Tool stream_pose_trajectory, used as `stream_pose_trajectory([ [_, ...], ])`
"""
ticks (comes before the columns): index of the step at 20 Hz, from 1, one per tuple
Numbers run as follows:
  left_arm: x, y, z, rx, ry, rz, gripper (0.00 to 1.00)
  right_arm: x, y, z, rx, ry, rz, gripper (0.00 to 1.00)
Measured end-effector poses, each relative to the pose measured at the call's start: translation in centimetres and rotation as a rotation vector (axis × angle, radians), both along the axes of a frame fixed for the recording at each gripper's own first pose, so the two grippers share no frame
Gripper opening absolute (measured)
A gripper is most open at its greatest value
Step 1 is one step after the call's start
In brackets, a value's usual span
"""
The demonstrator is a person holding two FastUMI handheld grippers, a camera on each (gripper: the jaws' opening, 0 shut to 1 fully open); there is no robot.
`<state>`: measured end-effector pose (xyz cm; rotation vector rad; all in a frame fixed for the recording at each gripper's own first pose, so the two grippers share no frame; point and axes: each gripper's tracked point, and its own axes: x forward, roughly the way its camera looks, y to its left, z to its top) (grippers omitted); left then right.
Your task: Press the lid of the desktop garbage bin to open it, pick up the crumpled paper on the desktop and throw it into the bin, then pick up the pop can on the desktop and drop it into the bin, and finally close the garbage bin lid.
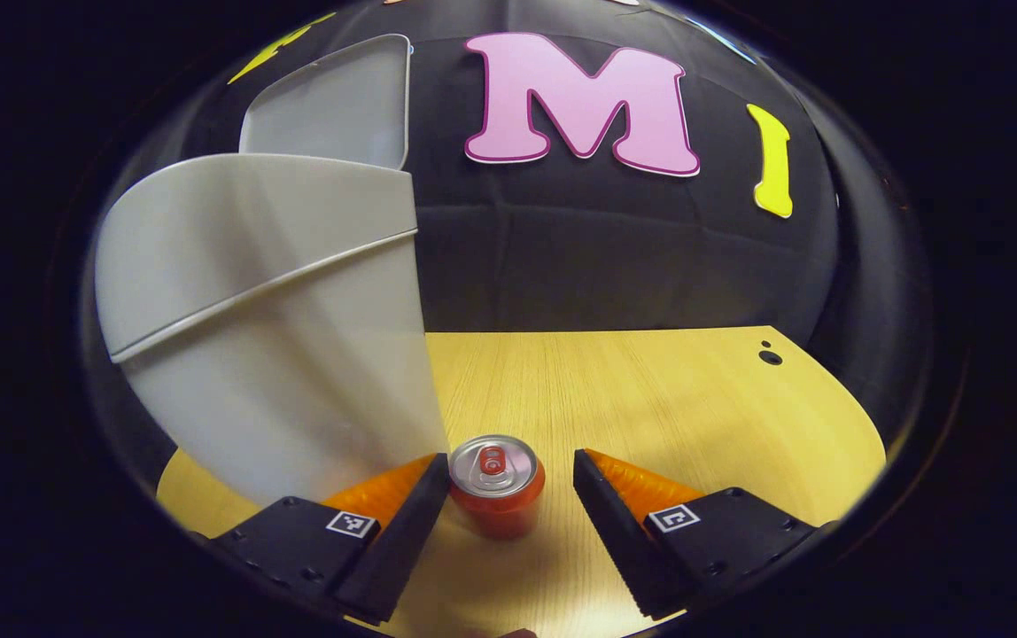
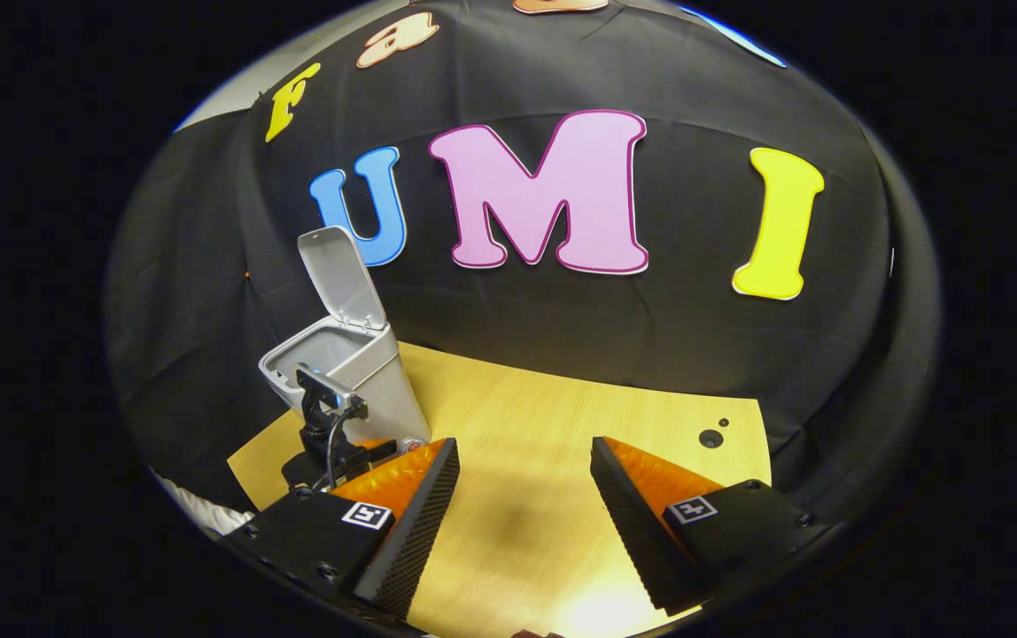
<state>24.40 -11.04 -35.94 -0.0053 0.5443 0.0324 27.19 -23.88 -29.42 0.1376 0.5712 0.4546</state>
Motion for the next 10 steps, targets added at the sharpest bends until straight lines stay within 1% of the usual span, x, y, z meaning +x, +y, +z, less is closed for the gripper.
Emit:
stream_pose_trajectory([
  [4,0.7,0.1,-0.5,0.009,-0.003,0.008,0.96,-0.1,0.1,-0.5,-0.017,0.010,0.006,0.96],
  [10,2.1,0.3,-2.2,0.020,0.026,0.009,0.96,-0.2,0.1,-1.0,-0.029,0.033,0.006,0.97],
])
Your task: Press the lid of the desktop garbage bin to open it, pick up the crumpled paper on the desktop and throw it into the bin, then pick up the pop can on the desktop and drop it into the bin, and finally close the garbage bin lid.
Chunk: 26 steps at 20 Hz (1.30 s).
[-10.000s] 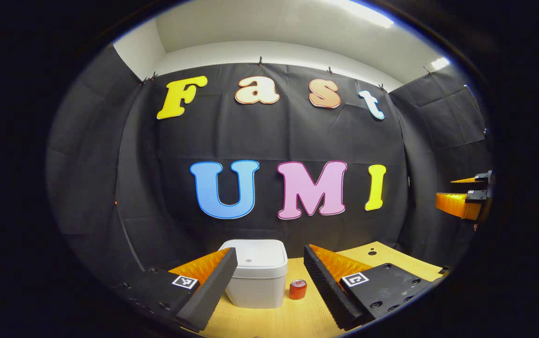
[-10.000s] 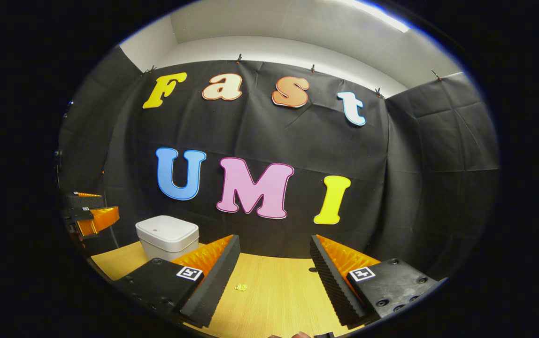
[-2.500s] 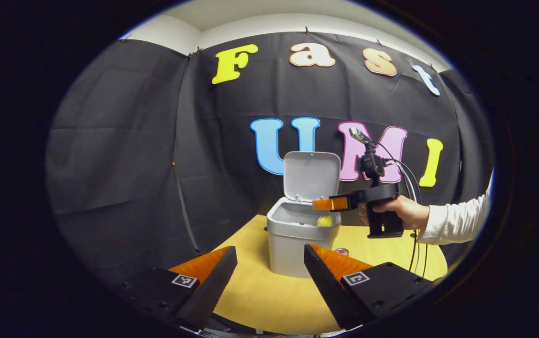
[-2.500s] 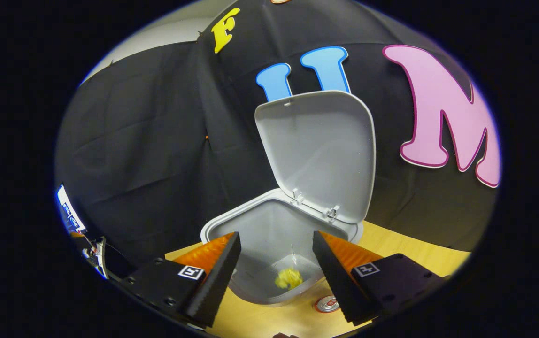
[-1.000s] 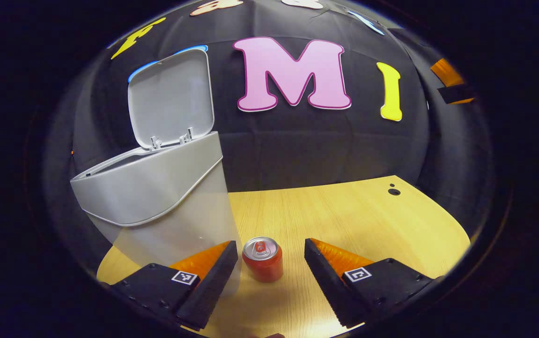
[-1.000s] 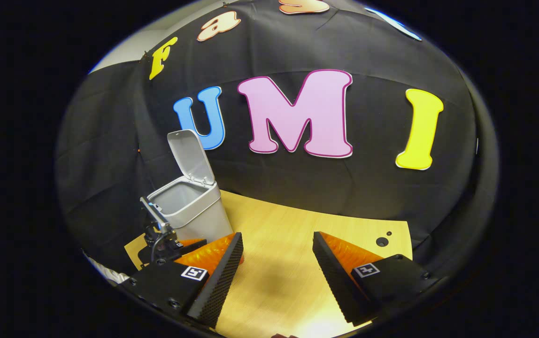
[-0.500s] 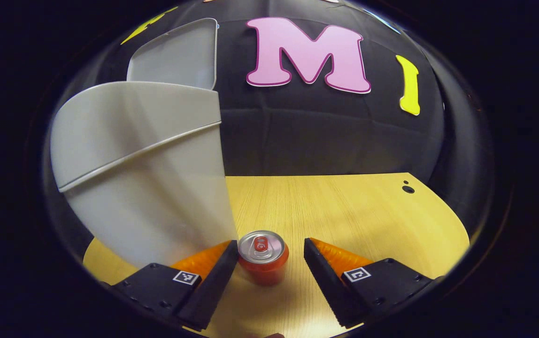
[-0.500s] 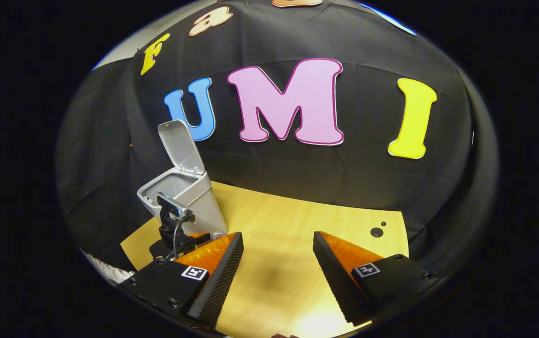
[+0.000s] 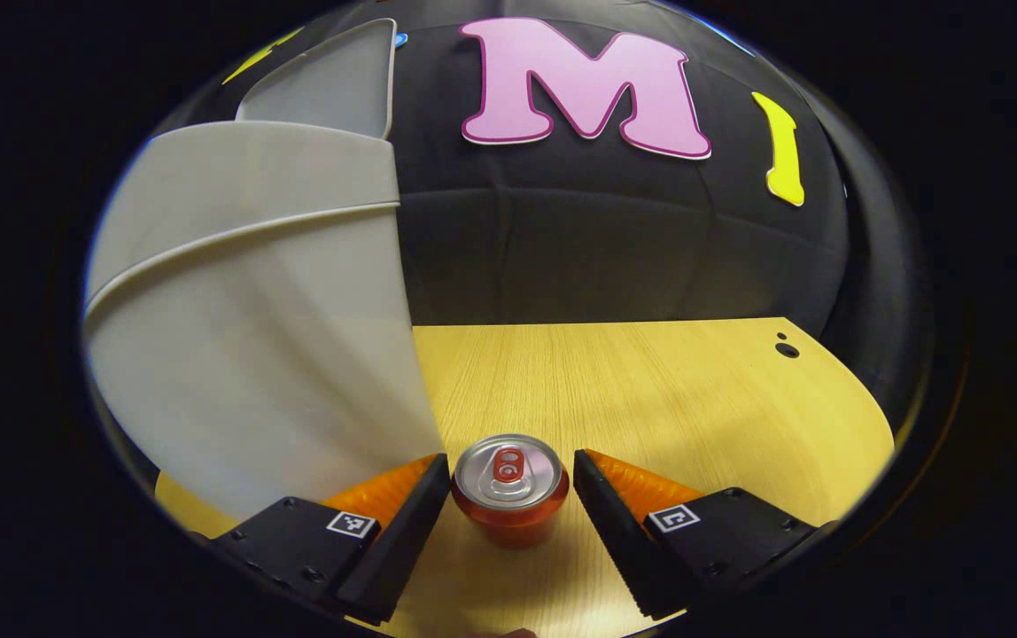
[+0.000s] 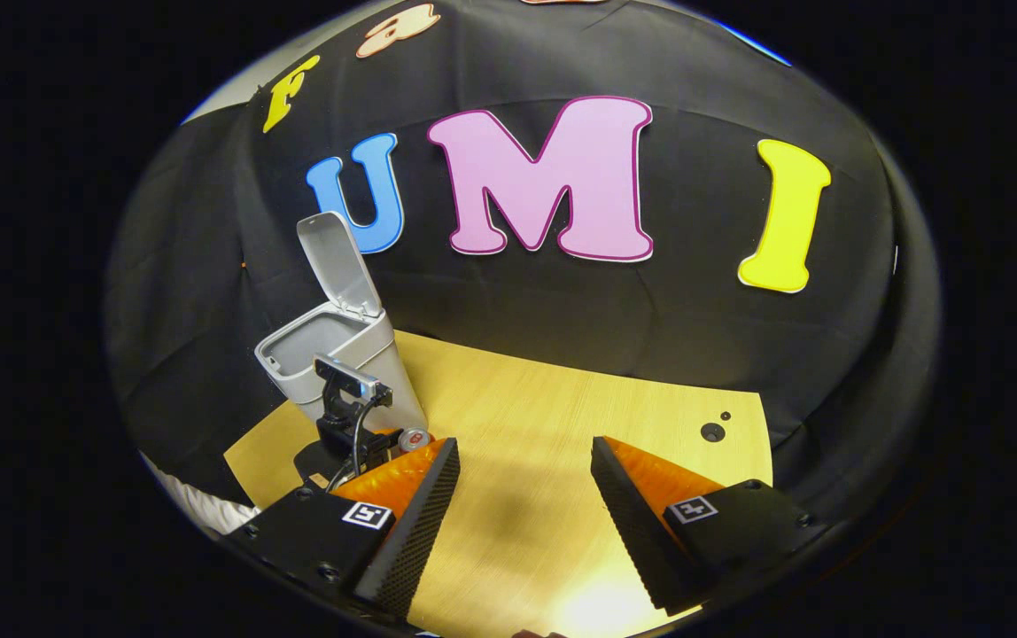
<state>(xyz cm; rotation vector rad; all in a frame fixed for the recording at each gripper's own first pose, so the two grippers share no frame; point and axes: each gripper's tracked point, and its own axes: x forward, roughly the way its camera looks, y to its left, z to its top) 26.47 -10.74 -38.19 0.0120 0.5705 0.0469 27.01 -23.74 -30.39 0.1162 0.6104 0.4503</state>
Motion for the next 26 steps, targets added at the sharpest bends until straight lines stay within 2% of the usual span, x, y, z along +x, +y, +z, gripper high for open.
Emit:
stream_pose_trajectory([
  [4,0.7,-0.4,-1.2,-0.012,0.022,-0.023,0.97,-0.3,-0.2,-0.2,-0.015,0.008,-0.003,0.97],
  [5,0.7,-0.7,-1.0,-0.020,0.018,-0.035,0.89,-0.4,-0.3,-0.3,-0.017,0.009,-0.006,0.97],
  [10,0.0,-2.1,0.7,-0.070,0.049,-0.057,0.84,-0.7,-0.3,-0.2,-0.010,0.019,-0.024,0.96],
  [15,-1.9,-4.3,8.2,-0.123,-0.005,-0.116,0.83,-1.4,-0.3,0.9,0.009,-0.001,-0.043,0.96],
  [18,-2.9,-4.2,14.0,-0.102,-0.080,-0.161,0.83,-1.9,-0.5,1.8,0.025,-0.019,-0.061,0.96],
  [21,-3.1,-2.3,20.8,-0.050,-0.192,-0.187,0.82,-2.6,-0.7,2.6,0.042,-0.035,-0.077,0.96],
  [23,-3.0,-0.4,25.4,-0.029,-0.255,-0.183,0.82,-3.0,-0.7,2.8,0.049,-0.043,-0.084,0.97],
  [26,-2.5,3.8,29.3,-0.010,-0.315,-0.152,0.82,-3.8,-0.2,3.3,0.075,-0.049,-0.083,0.97],
])
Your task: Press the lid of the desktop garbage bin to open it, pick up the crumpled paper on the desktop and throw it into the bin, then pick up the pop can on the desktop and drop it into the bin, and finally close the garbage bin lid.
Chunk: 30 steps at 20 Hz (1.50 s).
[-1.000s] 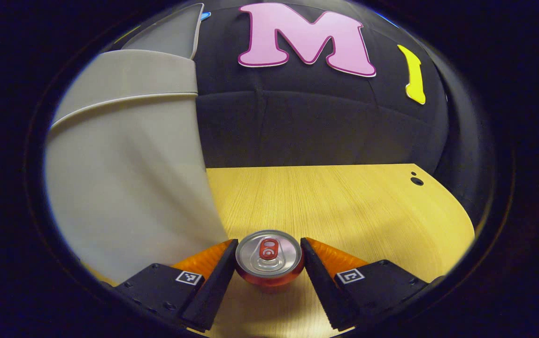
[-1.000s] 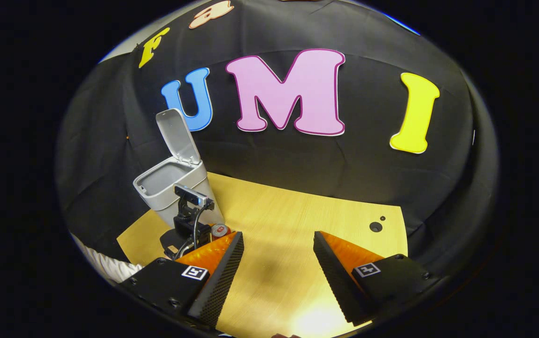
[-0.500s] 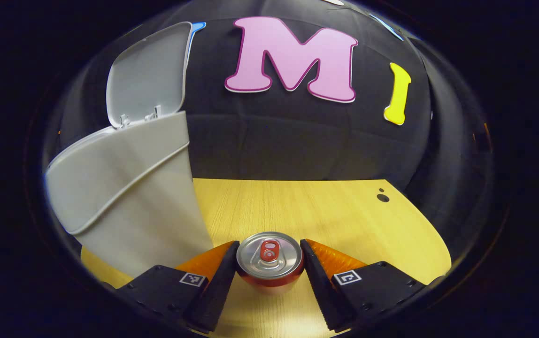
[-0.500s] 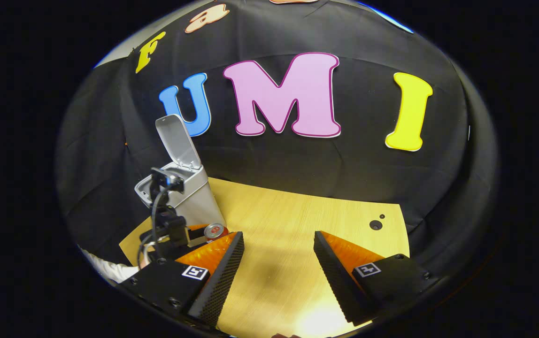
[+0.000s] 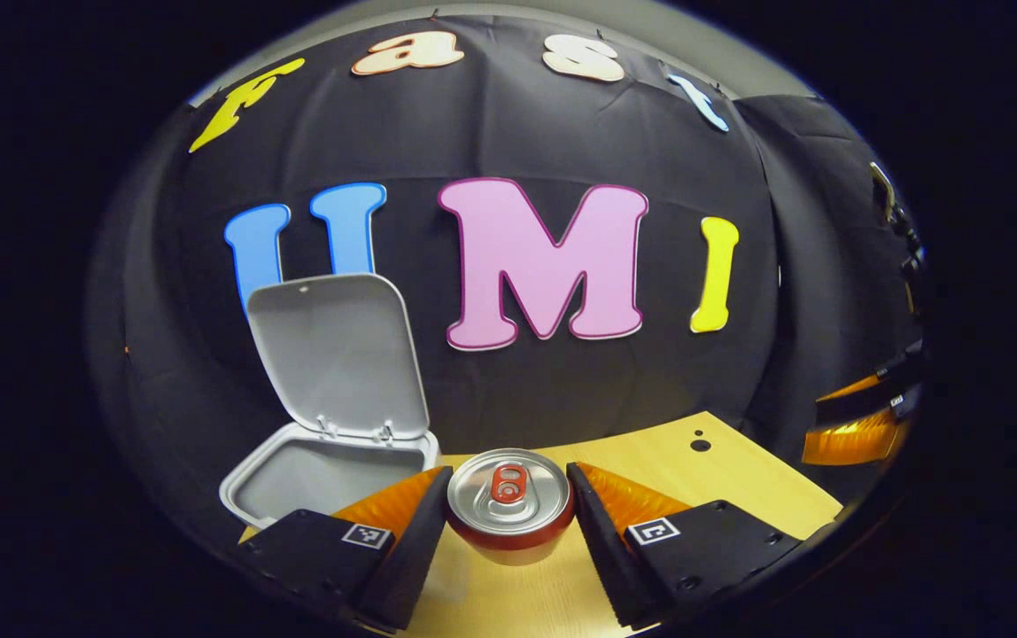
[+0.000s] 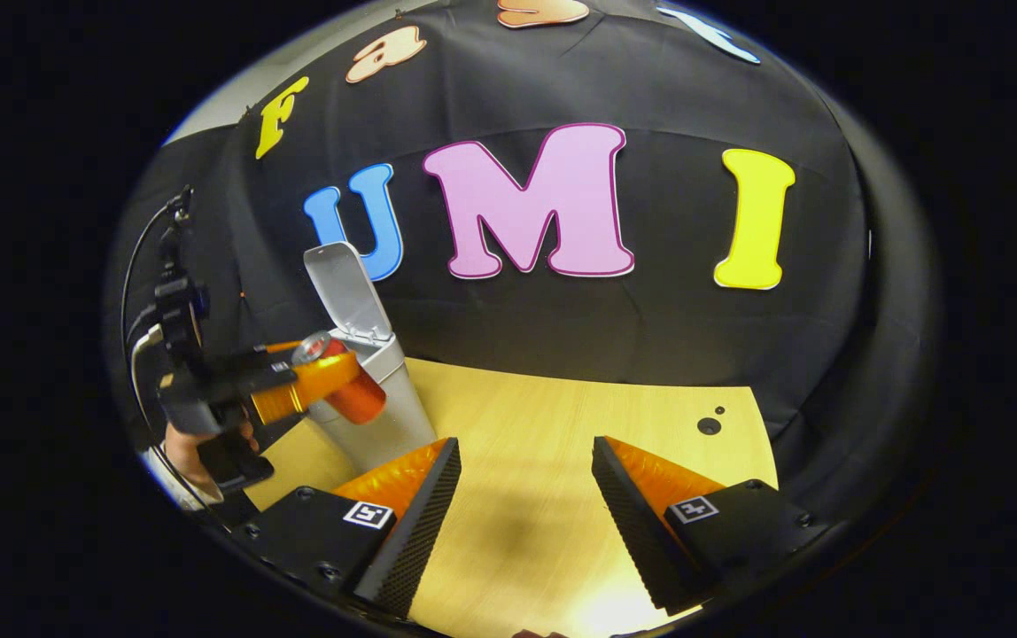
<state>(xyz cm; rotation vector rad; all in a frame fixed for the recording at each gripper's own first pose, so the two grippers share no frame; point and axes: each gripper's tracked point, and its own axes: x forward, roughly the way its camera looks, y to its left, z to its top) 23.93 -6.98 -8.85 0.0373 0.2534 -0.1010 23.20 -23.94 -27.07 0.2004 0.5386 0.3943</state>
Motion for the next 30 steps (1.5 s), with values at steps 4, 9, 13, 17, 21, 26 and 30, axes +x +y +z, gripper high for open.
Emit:
stream_pose_trajectory([
  [4,0.9,8.3,1.7,0.059,-0.024,0.112,0.82,-1.0,0.6,0.3,0.007,-0.017,0.010,0.96],
  [9,1.6,14.4,1.8,0.045,-0.014,0.204,0.81,-1.7,0.2,-0.2,0.015,0.000,0.002,0.97],
  [13,2.5,16.1,-2.1,0.021,0.094,0.215,0.83,-2.1,-0.7,-0.5,0.018,0.004,-0.011,0.96],
  [17,2.5,17.4,-0.4,0.073,0.050,0.254,0.96,-2.3,-2.0,-1.0,0.030,0.015,-0.037,0.96],
  [21,2.9,16.9,2.9,0.091,-0.008,0.217,0.96,-2.4,-3.0,-1.4,0.052,0.028,-0.064,0.96],
  [26,5.5,18.0,11.2,-0.017,-0.142,0.202,0.91,-2.6,-3.7,-1.7,0.055,0.027,-0.077,0.96],
  [30,10.5,19.3,15.0,-0.088,-0.143,0.169,0.91,-3.3,-4.1,-2.1,0.071,0.031,-0.089,0.96],
])
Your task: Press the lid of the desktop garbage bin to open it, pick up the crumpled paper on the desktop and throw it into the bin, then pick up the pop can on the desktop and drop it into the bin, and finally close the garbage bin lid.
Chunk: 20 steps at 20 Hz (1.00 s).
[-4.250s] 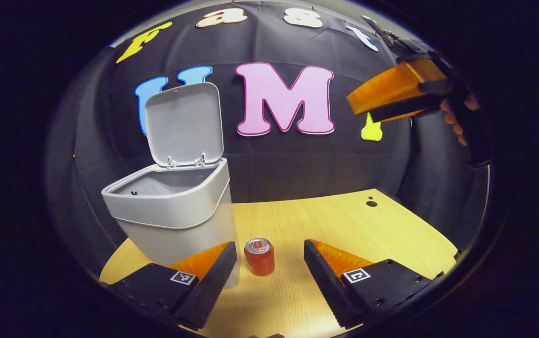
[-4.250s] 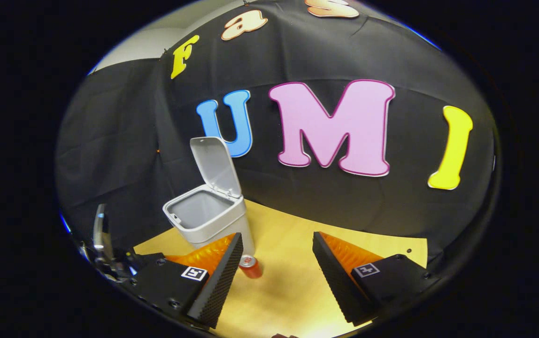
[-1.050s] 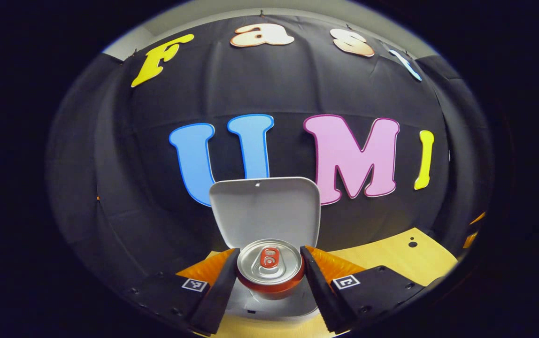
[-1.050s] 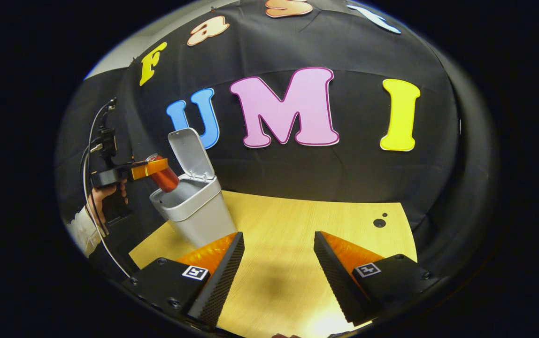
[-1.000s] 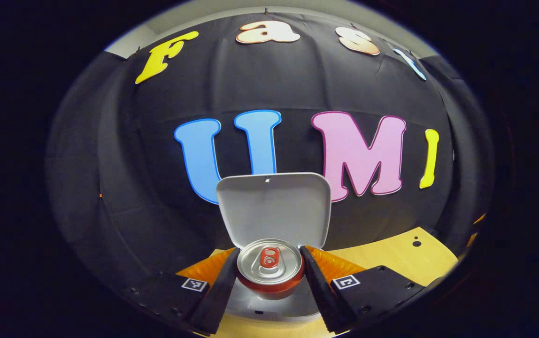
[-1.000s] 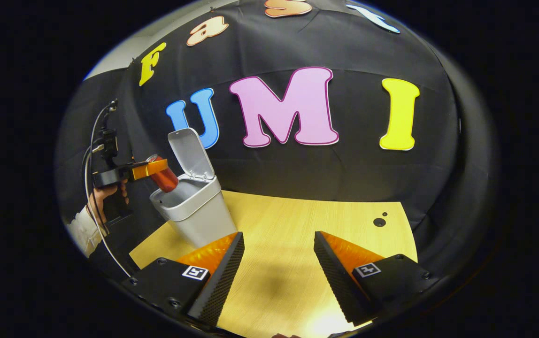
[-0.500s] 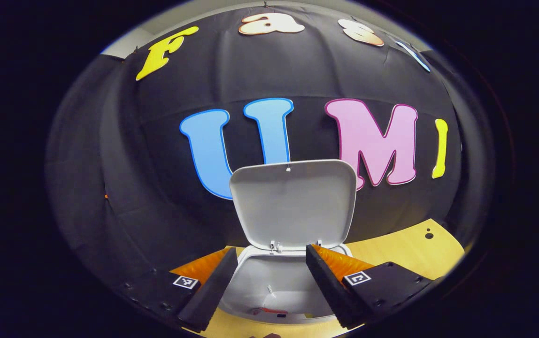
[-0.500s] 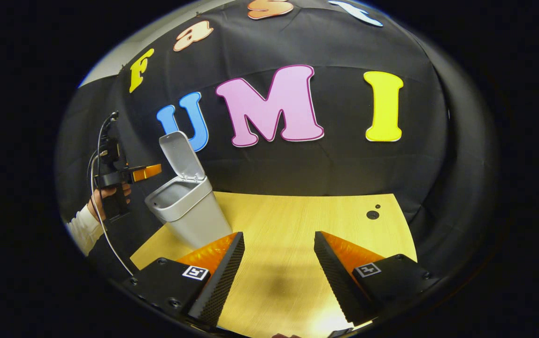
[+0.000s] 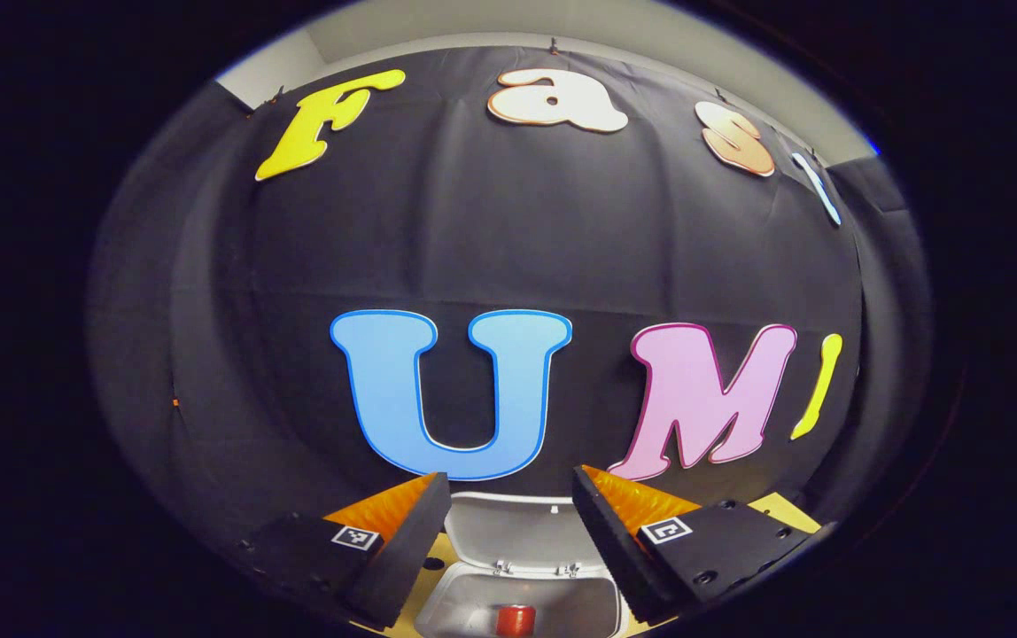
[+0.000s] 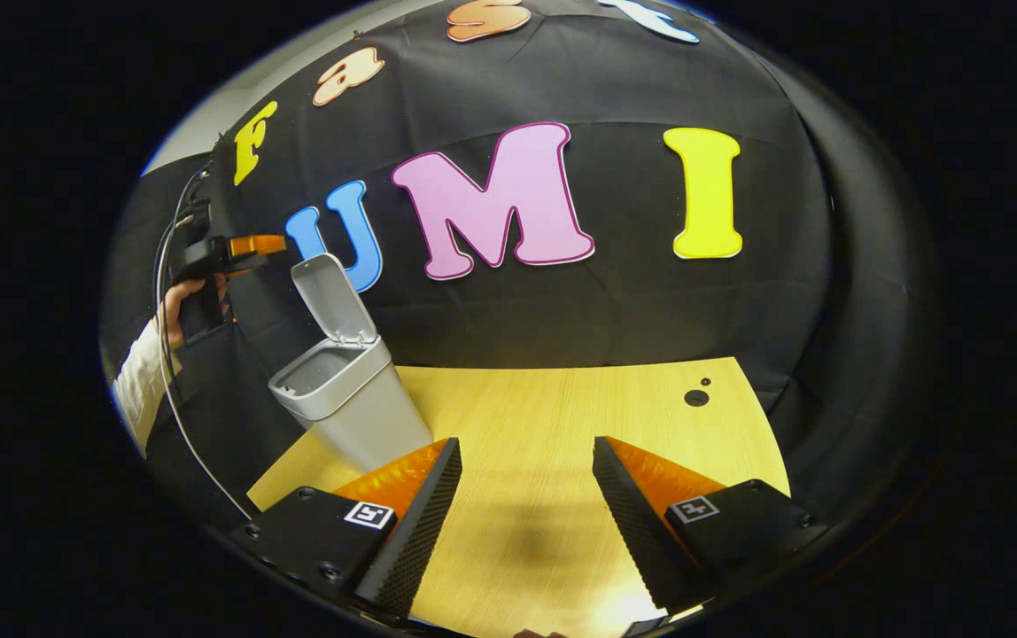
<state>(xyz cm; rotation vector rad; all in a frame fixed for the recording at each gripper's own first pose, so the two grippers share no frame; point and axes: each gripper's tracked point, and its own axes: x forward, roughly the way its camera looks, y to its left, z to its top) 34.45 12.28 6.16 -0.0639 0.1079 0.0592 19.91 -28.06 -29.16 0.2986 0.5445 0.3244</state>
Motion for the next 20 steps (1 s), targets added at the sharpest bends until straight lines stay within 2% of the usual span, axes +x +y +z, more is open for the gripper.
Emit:
stream_pose_trajectory([
  [2,2.6,-0.5,-0.6,-0.011,0.036,-0.034,0.89,-0.3,-0.2,-0.2,-0.003,0.003,-0.004,0.96],
  [4,4.8,-0.3,-2.7,0.076,0.101,-0.043,0.88,-0.4,-0.5,-0.3,-0.007,0.004,-0.008,0.96],
  [5,5.5,-0.5,-3.9,0.087,0.138,-0.048,0.88,-0.4,-0.6,-0.3,-0.008,0.006,-0.010,0.96],
  [7,5.5,-1.6,-6.2,0.071,0.229,-0.067,0.88,-0.2,-0.7,-0.5,-0.017,0.012,-0.014,0.96],
  [9,5.2,-1.4,-6.3,0.102,0.212,-0.070,0.93,-0.1,-0.4,-0.5,-0.021,0.015,-0.018,0.96],
  [14,0.0,-1.5,-7.7,0.106,0.258,-0.074,0.95,0.0,-0.2,-0.9,-0.014,0.031,-0.007,0.96],
  [17,-4.4,-1.6,-11.2,0.151,0.329,-0.091,0.92,0.2,0.3,-1.1,-0.022,0.031,0.012,0.96],
  [20,-7.0,-1.7,-14.8,0.164,0.368,-0.090,0.91,0.5,0.9,-1.5,-0.017,0.041,0.032,0.96],
])
